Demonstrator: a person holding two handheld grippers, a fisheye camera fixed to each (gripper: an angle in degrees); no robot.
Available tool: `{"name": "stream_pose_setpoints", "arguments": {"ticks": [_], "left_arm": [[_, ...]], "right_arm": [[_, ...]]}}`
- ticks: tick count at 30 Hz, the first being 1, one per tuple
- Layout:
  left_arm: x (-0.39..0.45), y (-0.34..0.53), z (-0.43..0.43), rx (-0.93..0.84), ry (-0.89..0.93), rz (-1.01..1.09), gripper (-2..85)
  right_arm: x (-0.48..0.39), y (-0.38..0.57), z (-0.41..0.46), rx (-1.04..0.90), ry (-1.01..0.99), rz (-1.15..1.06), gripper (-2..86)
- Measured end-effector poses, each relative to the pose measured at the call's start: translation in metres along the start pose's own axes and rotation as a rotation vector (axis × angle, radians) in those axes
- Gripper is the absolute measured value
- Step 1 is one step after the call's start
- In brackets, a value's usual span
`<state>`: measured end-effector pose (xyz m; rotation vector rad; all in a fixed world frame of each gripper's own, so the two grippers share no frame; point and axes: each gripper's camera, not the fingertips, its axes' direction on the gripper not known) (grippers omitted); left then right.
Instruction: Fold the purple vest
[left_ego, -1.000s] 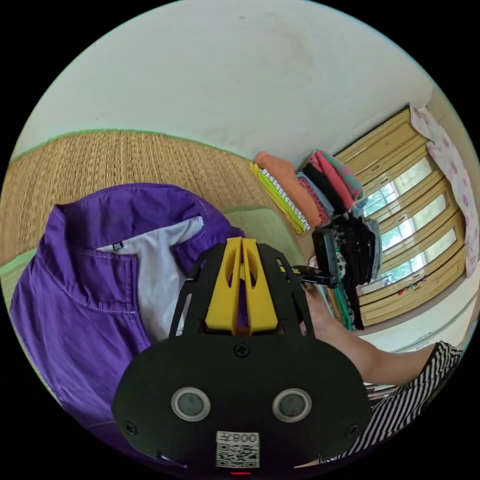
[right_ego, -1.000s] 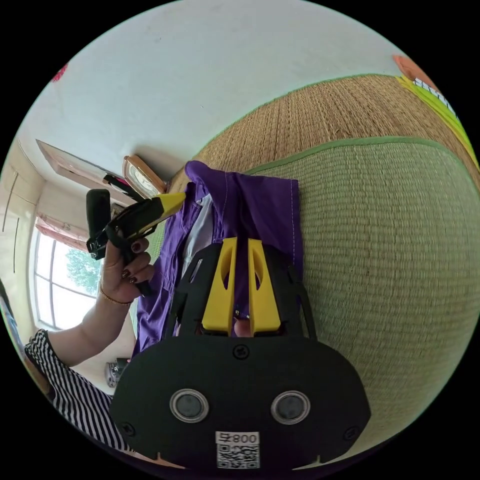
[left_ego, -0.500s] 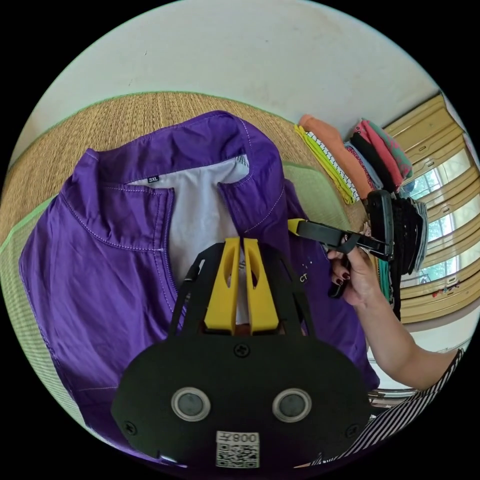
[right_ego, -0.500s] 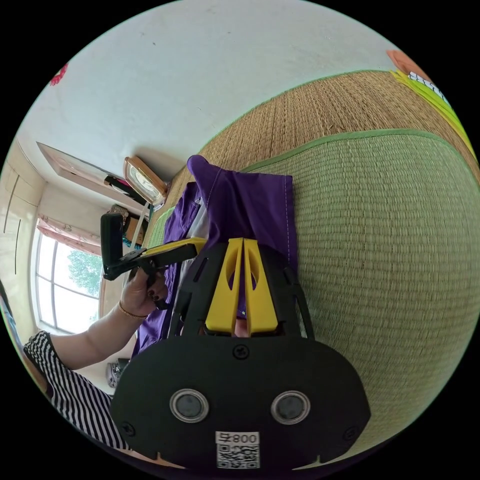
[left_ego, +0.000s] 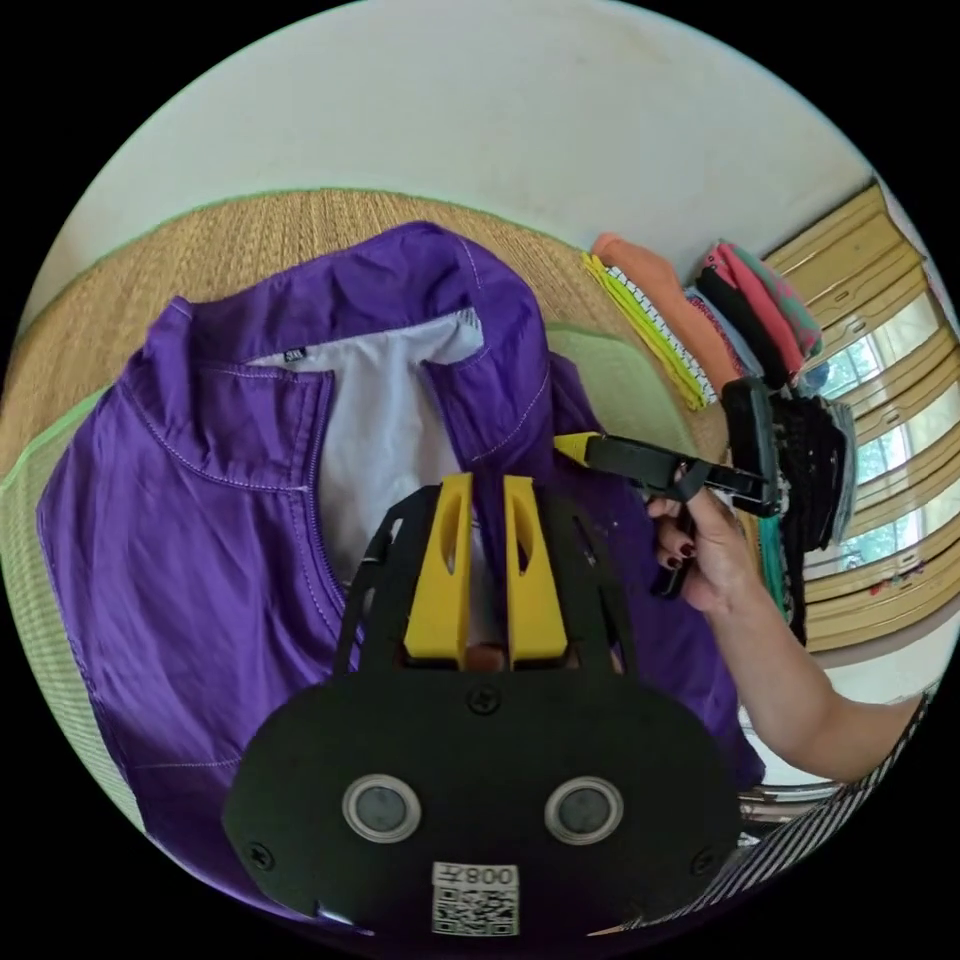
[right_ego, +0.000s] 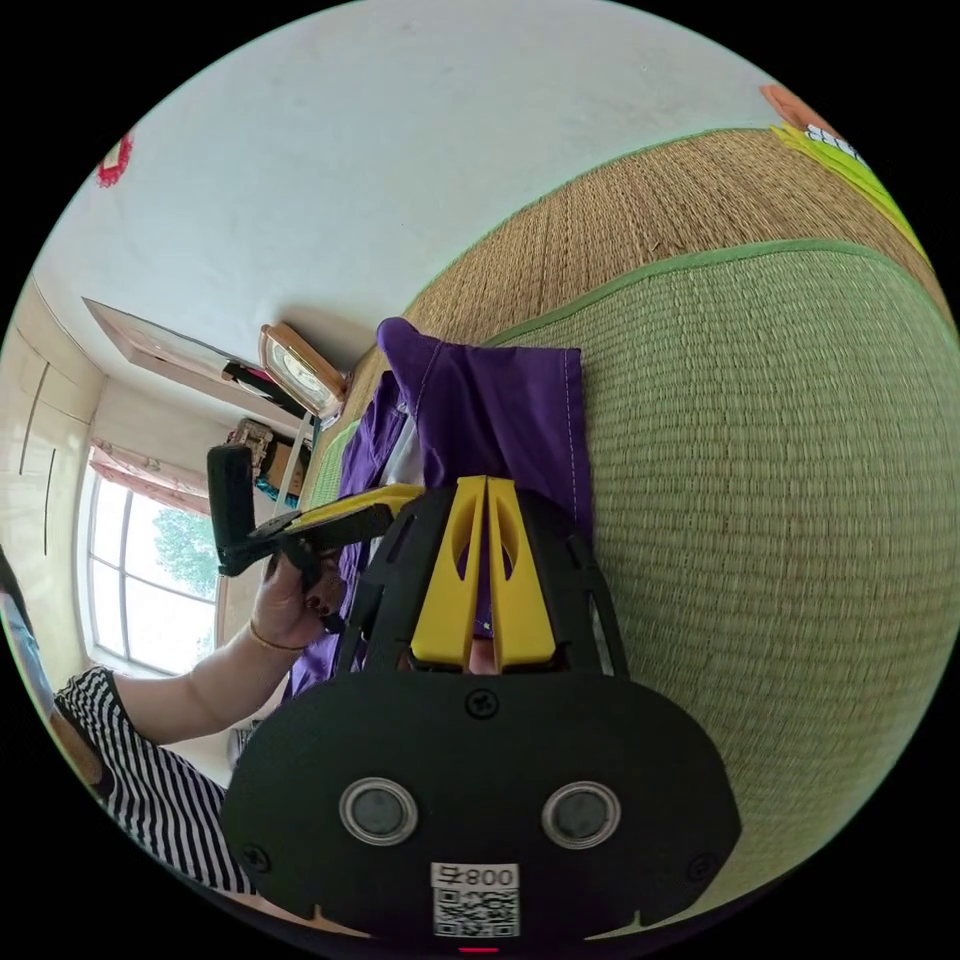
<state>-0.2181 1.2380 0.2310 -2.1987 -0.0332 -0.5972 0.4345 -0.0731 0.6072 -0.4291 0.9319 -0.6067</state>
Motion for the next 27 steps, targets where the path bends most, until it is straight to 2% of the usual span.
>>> {"name": "stream_pose_setpoints", "arguments": {"ticks": [4, 9, 13, 16, 19, 24, 27], "left_arm": [[0.008, 0.014, 0.003, -0.003, -0.050, 0.053, 0.8], [0.003, 0.042, -0.011, 0.119, 0.113, -0.005, 0.2], [0.031, 0.060, -0.024, 0.207, 0.125, 0.131, 0.1], [0.057, 0.068, -0.014, 0.154, 0.032, 0.274, 0.1], [0.055, 0.082, -0.012, 0.158, -0.002, 0.244, 0.3], [0.016, 0.130, -0.032, 0.222, 0.048, 0.064, 1.3], [0.001, 0.167, -0.037, 0.179, 0.055, 0.011, 3.4]], "right_arm": [[0.002, 0.003, 0.000, 0.004, -0.030, 0.012, 0.1], [0.003, 0.006, 0.002, 0.008, -0.064, 0.025, 0.1], [0.003, 0.009, 0.004, 0.010, -0.103, 0.039, 0.1], [0.003, 0.019, -0.008, 0.066, -0.152, 0.052, 0.2], [-0.007, 0.033, -0.027, 0.115, -0.160, 0.033, 0.7], [-0.101, 0.042, -0.018, 0.043, 0.026, -0.250, 4.1], [-0.163, 0.036, 0.025, -0.033, 0.262, -0.412, 7.3]]}}
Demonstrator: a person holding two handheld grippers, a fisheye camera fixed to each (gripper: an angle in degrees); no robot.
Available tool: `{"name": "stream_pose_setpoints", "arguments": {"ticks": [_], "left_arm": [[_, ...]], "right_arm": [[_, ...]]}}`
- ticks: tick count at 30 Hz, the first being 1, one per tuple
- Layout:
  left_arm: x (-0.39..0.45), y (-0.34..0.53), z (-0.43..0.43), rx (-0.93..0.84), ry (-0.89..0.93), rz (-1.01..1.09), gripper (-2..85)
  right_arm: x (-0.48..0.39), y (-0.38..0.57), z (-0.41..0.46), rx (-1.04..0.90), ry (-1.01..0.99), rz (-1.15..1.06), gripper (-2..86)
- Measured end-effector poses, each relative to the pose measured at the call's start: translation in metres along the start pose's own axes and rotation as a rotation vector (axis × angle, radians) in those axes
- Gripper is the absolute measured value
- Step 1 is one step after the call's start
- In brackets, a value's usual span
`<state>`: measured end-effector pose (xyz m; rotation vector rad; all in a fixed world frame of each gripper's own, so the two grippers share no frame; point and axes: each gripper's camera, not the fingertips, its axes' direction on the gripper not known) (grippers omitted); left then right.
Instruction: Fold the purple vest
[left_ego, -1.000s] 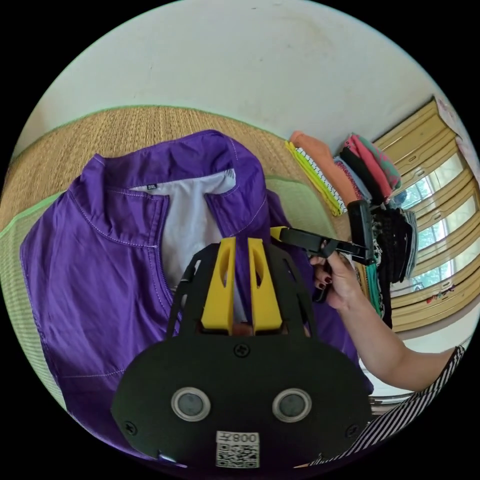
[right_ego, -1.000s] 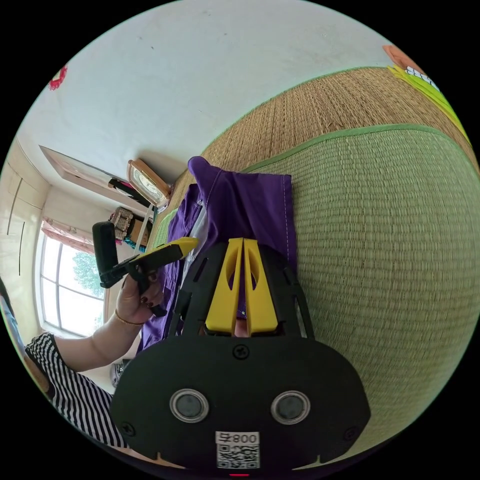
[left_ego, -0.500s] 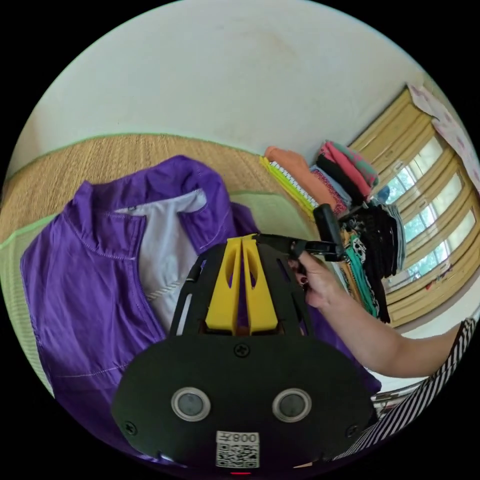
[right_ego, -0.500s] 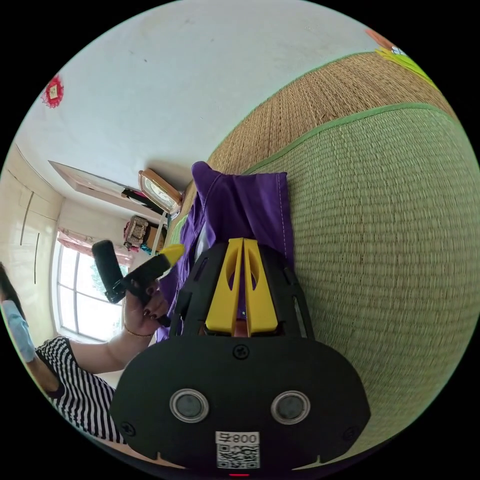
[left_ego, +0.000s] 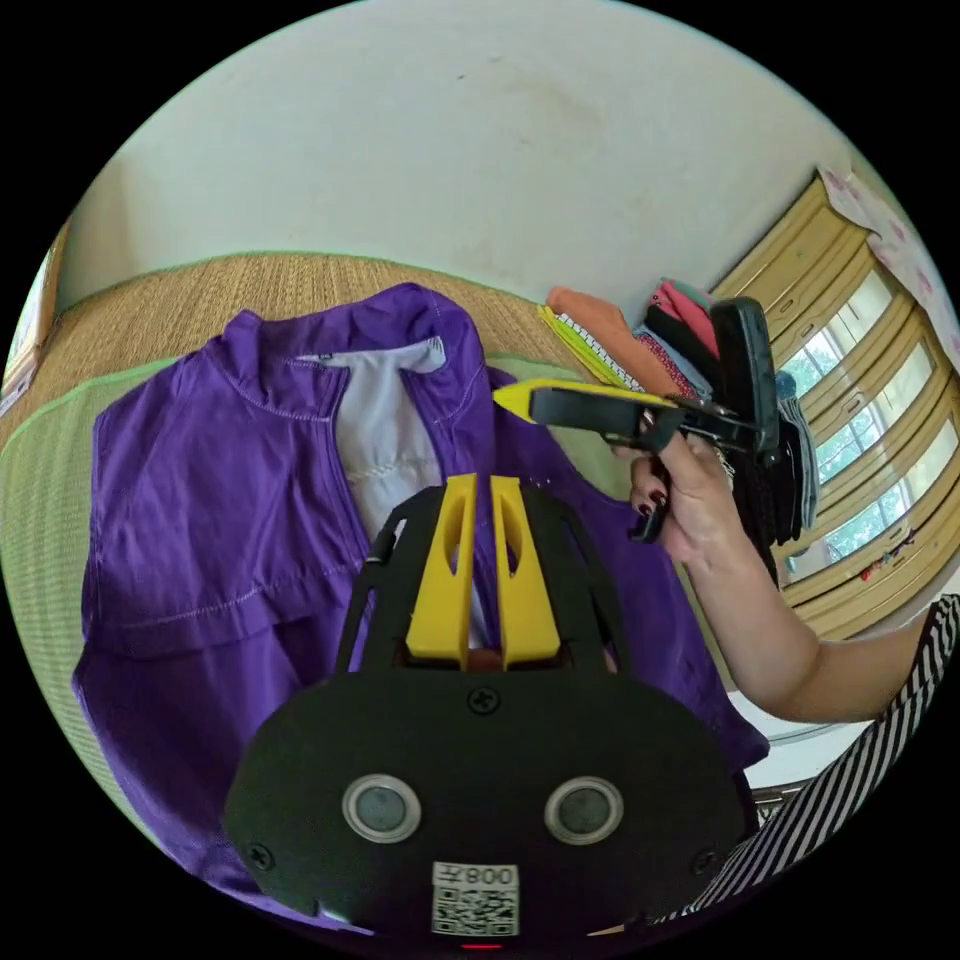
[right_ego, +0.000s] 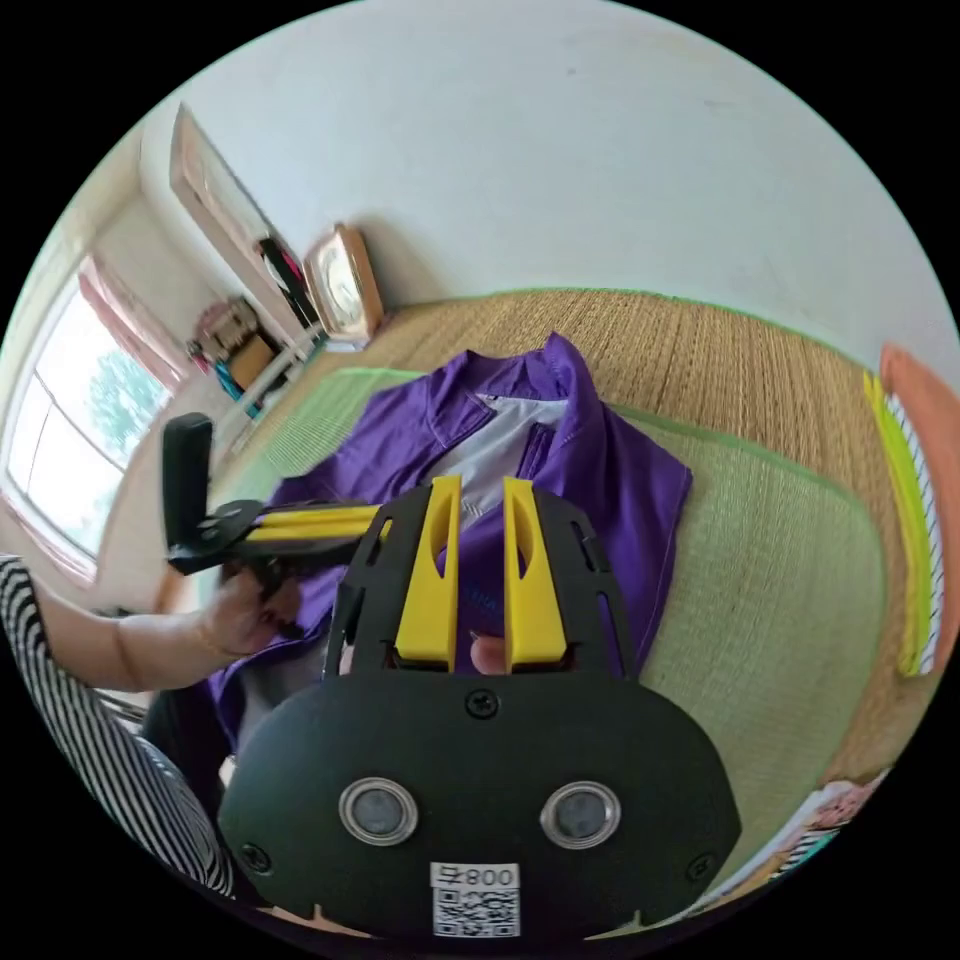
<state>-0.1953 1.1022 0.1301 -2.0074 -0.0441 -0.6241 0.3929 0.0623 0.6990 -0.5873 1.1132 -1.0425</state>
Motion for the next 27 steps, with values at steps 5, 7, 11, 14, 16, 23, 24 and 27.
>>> {"name": "stream_pose_setpoints", "arguments": {"ticks": [5, 7, 11, 14, 16, 23, 24, 27], "left_arm": [[-0.008, 0.054, 0.003, -0.138, 0.011, -0.038, 6.0], [-0.011, 0.065, 0.007, -0.153, 0.021, -0.061, 5.3], [-0.016, 0.079, 0.006, -0.158, 0.047, -0.065, 2.7], [-0.016, 0.091, -0.003, -0.125, 0.059, -0.067, 1.7], [-0.013, 0.098, -0.010, -0.099, 0.056, -0.052, 1.4], [0.021, 0.115, -0.026, -0.051, 0.075, 0.130, 1.1], [0.024, 0.117, -0.023, -0.062, 0.073, 0.142, 1.1], [0.034, 0.128, 0.000, -0.184, 0.040, 0.194, 1.2]], "right_arm": [[-0.034, -0.032, 0.093, -0.269, 0.322, -0.078, 7.6], [-0.039, -0.029, 0.100, -0.237, 0.361, -0.088, 7.2], [-0.040, -0.030, 0.105, -0.241, 0.366, -0.074, 4.6], [-0.027, -0.033, 0.095, -0.233, 0.272, -0.042, 2.3], [-0.013, -0.032, 0.074, -0.157, 0.136, 0.004, 1.4], [0.080, 0.011, -0.022, 0.198, -0.382, 0.188, 0.1], [0.091, 0.017, -0.025, 0.212, -0.402, 0.220, 0.1], [0.145, 0.047, -0.021, 0.195, -0.394, 0.415, 0.0]]}}
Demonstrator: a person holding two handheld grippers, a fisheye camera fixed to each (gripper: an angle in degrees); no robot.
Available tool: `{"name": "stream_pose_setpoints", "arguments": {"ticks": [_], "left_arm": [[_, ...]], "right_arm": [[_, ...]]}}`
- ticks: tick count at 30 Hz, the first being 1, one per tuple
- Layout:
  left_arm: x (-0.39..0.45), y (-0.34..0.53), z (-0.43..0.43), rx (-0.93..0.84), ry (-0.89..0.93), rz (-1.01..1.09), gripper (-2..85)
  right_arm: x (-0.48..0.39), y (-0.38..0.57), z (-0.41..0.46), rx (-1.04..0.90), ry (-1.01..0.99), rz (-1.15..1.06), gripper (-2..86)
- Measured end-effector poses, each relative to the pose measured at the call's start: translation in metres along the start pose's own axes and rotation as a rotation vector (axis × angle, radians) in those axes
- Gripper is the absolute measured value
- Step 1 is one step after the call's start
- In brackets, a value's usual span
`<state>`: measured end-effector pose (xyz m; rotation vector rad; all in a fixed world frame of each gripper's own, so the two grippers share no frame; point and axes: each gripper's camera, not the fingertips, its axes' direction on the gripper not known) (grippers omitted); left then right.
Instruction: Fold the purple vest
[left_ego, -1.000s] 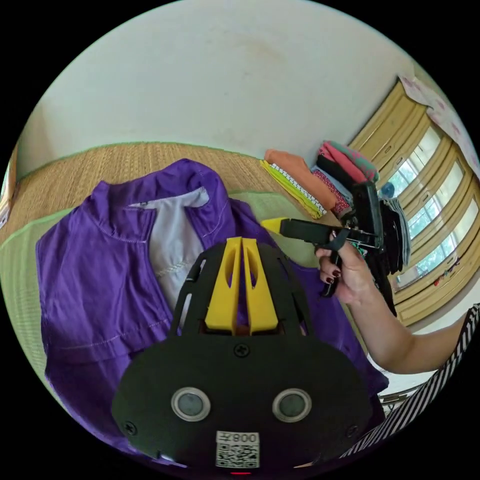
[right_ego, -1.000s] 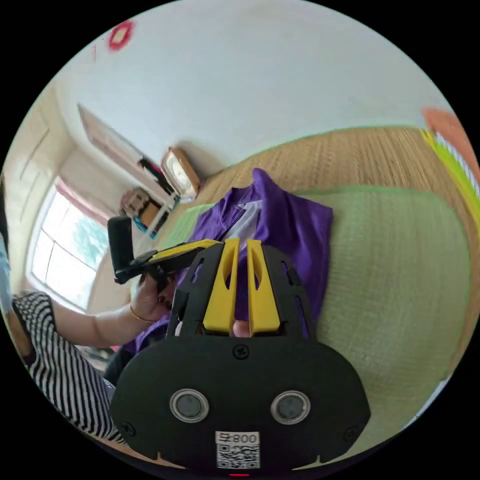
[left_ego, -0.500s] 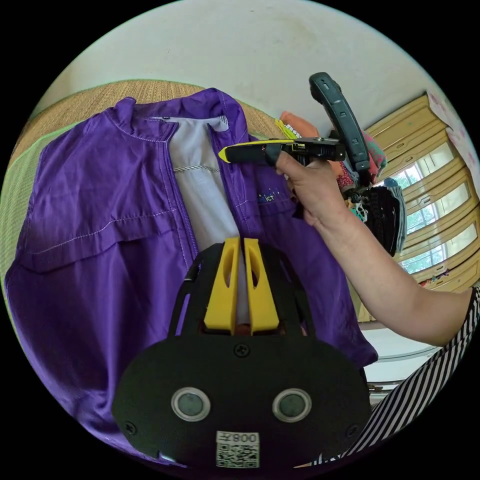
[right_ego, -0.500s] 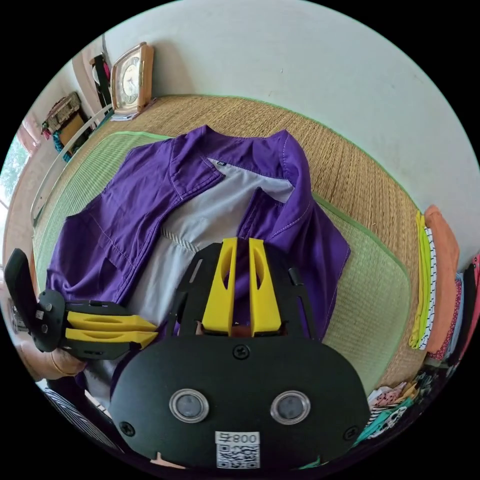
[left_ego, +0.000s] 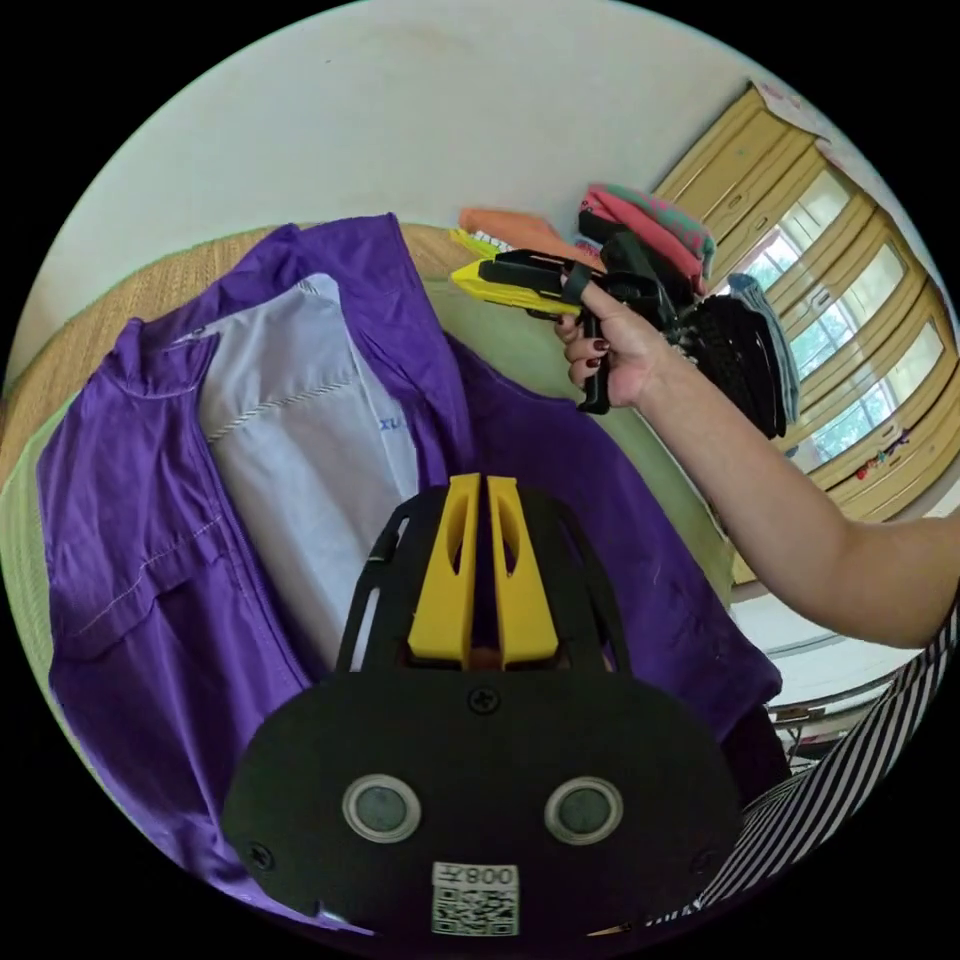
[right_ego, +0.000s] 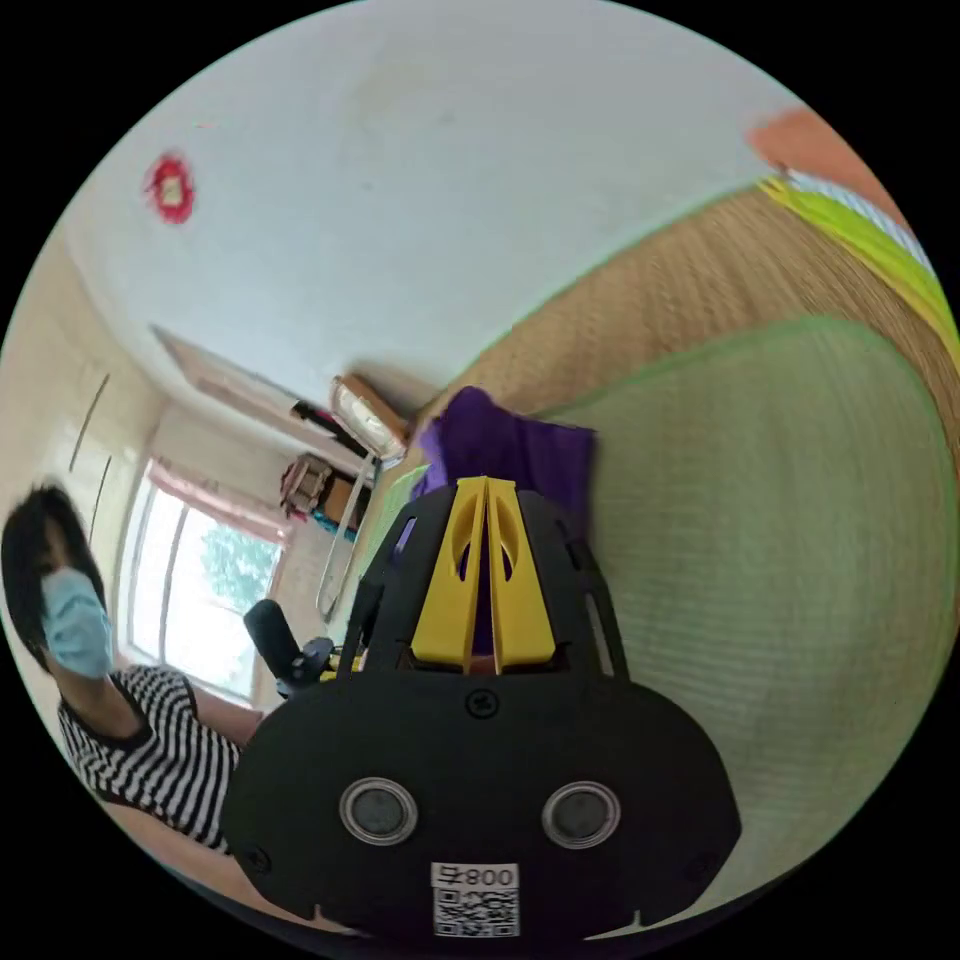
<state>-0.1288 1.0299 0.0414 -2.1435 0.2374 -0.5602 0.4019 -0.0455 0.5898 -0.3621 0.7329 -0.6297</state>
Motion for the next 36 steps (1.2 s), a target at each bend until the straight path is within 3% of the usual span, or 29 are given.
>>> {"name": "stream_pose_setpoints", "arguments": {"ticks": [3, 7, 10, 11, 13, 18, 23, 28, 32, 36], "left_arm": [[0.000, 0.013, 0.015, -0.074, 0.030, -0.015, 1.2], [0.002, 0.031, 0.006, -0.028, 0.050, -0.038, 1.4], [0.008, 0.046, -0.009, 0.000, 0.062, -0.028, 2.3], [0.009, 0.055, -0.021, 0.025, 0.063, -0.034, 2.8], [0.008, 0.074, -0.044, 0.069, 0.059, -0.053, 3.7], [-0.001, 0.150, -0.096, 0.043, -0.031, -0.164, 6.2], [0.016, 0.229, -0.117, -0.158, -0.080, -0.226, 7.3], [0.025, 0.262, -0.116, -0.259, -0.107, -0.259, 7.3], [0.013, 0.274, -0.143, -0.170, -0.118, -0.301, 6.9], [-0.009, 0.290, -0.153, -0.194, -0.230, -0.342, 4.7]], "right_arm": [[0.022, 0.010, -0.007, -0.002, -0.003, 0.074, 0.0], [-0.040, 0.016, 0.007, -0.046, -0.009, -0.119, 0.0], [-0.070, 0.009, 0.062, -0.237, 0.184, -0.222, 0.0], [-0.062, 0.003, 0.083, -0.280, 0.323, -0.197, 0.0], [-0.035, -0.007, 0.105, -0.360, 0.412, -0.112, 0.0], [-0.018, -0.005, 0.088, -0.272, 0.321, -0.032, 0.2], [-0.061, 0.007, 0.090, -0.263, 0.213, -0.147, 1.9], [-0.106, 0.029, 0.169, -0.492, 0.112, -0.239, 5.4], [-0.120, 0.058, 0.232, -0.655, 0.169, -0.281, 5.0], [-0.103, 0.071, 0.251, -0.659, 0.318, -0.266, 1.4]]}}
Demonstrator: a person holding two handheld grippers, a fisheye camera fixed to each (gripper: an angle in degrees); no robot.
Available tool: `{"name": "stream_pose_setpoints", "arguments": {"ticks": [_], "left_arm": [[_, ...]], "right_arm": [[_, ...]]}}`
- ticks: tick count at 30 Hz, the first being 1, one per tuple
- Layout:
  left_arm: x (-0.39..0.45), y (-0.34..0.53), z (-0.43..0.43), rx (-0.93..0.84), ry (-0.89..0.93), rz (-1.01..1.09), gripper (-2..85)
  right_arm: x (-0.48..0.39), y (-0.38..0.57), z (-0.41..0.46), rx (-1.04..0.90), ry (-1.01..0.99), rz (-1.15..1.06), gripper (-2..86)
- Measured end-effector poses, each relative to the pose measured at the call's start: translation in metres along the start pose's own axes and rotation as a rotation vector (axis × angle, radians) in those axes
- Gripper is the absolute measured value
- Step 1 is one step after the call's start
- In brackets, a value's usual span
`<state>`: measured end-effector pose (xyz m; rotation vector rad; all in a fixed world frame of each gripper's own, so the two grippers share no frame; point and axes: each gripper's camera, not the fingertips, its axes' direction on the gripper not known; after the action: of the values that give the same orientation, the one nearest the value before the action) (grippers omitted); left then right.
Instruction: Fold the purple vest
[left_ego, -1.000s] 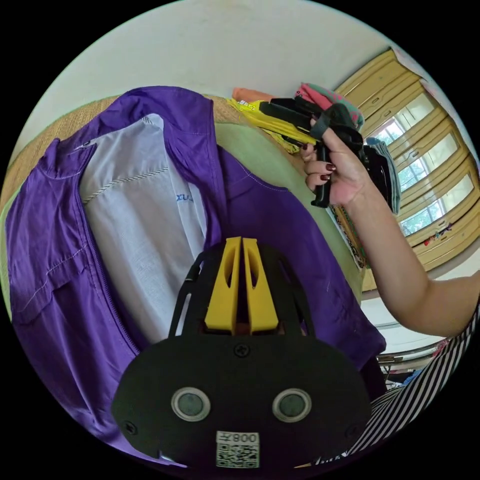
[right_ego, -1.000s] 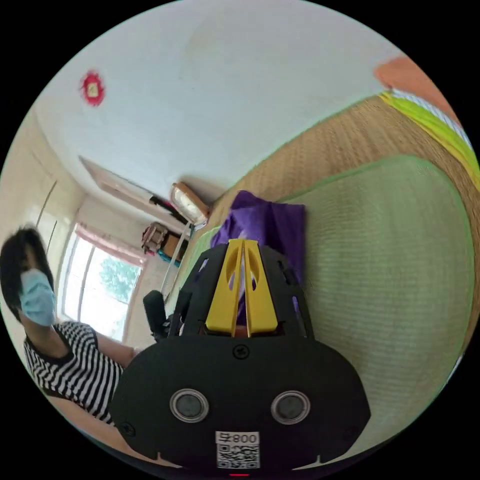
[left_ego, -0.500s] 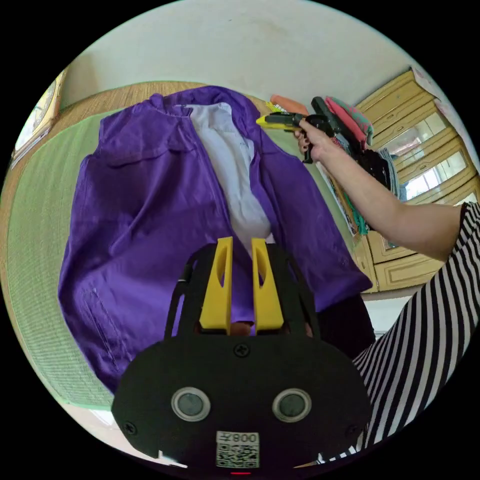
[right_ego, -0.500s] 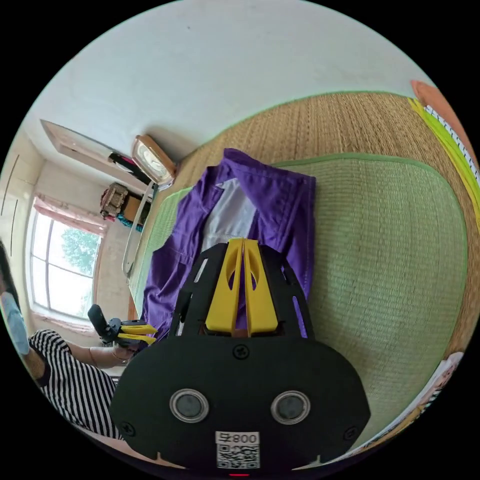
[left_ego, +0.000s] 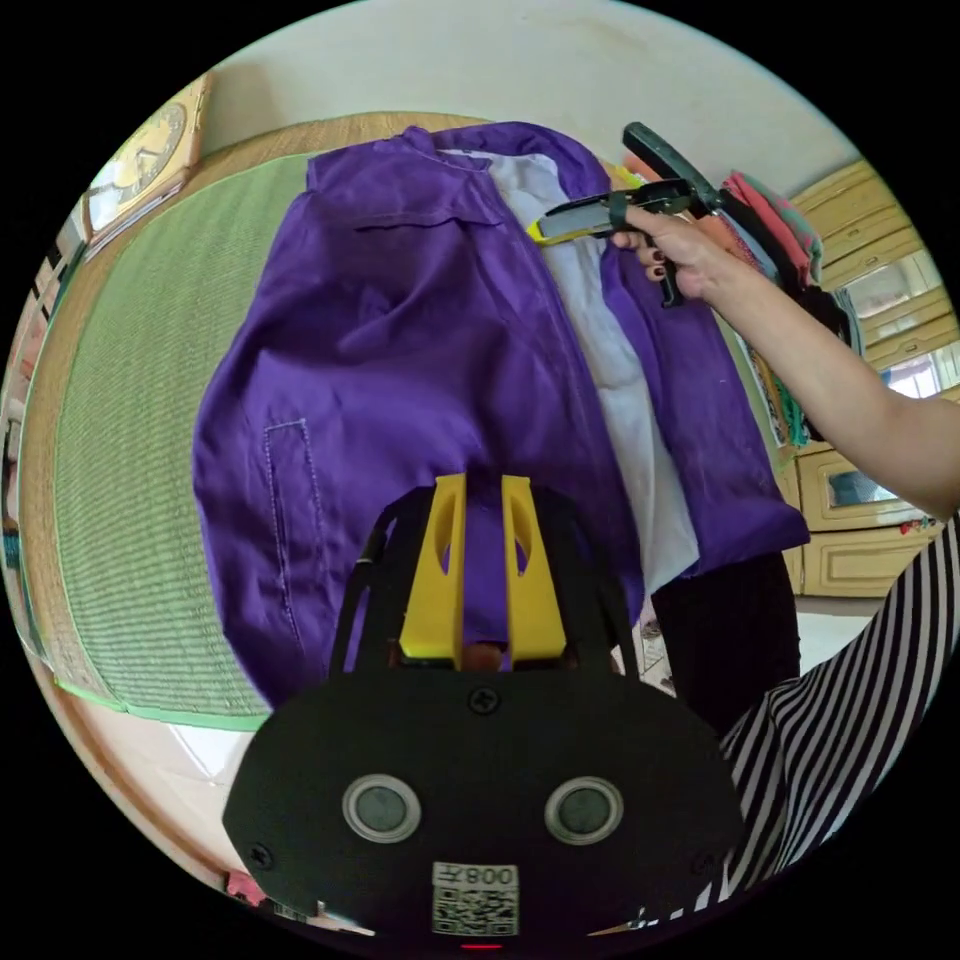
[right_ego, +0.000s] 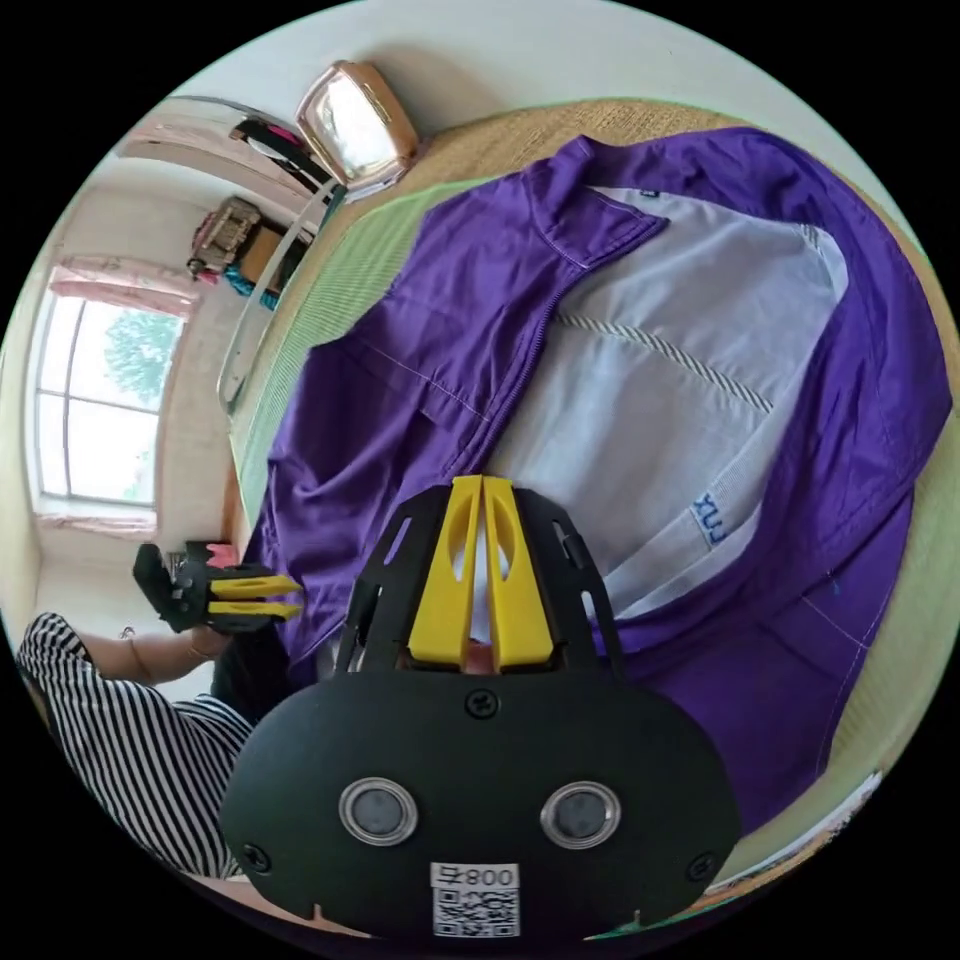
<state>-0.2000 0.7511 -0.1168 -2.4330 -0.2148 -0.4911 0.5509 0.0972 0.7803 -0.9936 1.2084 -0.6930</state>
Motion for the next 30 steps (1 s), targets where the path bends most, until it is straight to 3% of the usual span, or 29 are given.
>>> {"name": "stream_pose_setpoints", "arguments": {"ticks": [5, 10, 16, 20, 24, 26, 28, 30], "left_arm": [[-0.035, 0.006, -0.029, 0.111, 0.072, -0.085, 3.5], [-0.091, 0.027, -0.074, 0.285, -0.045, -0.224, 6.8], [-0.157, 0.023, -0.051, 0.176, 0.142, -0.398, 5.0], [-0.152, 0.017, -0.055, 0.120, 0.160, -0.291, 1.2], [-0.149, 0.038, -0.105, 0.394, 0.151, -0.301, 0.6], [-0.145, 0.055, -0.147, 0.557, 0.008, -0.291, 0.8], [-0.147, 0.062, -0.162, 0.607, -0.040, -0.290, 1.2], [-0.156, 0.057, -0.154, 0.544, 0.001, -0.292, 2.3]], "right_arm": [[0.014, -0.021, 0.003, 0.028, -0.058, 0.054, 0.1], [0.008, -0.016, -0.004, 0.033, -0.004, 0.041, 0.0], [-0.007, 0.018, -0.008, 0.073, 0.023, 0.075, 0.0], [-0.006, 0.034, -0.003, 0.067, 0.016, 0.134, 0.1], [-0.007, 0.044, -0.002, 0.053, 0.047, 0.161, 0.0], [-0.004, 0.050, -0.002, 0.047, 0.078, 0.182, 0.0], [0.001, 0.054, -0.001, 0.048, 0.071, 0.198, 0.0], [0.003, 0.055, -0.001, 0.059, 0.043, 0.213, 0.0]]}}
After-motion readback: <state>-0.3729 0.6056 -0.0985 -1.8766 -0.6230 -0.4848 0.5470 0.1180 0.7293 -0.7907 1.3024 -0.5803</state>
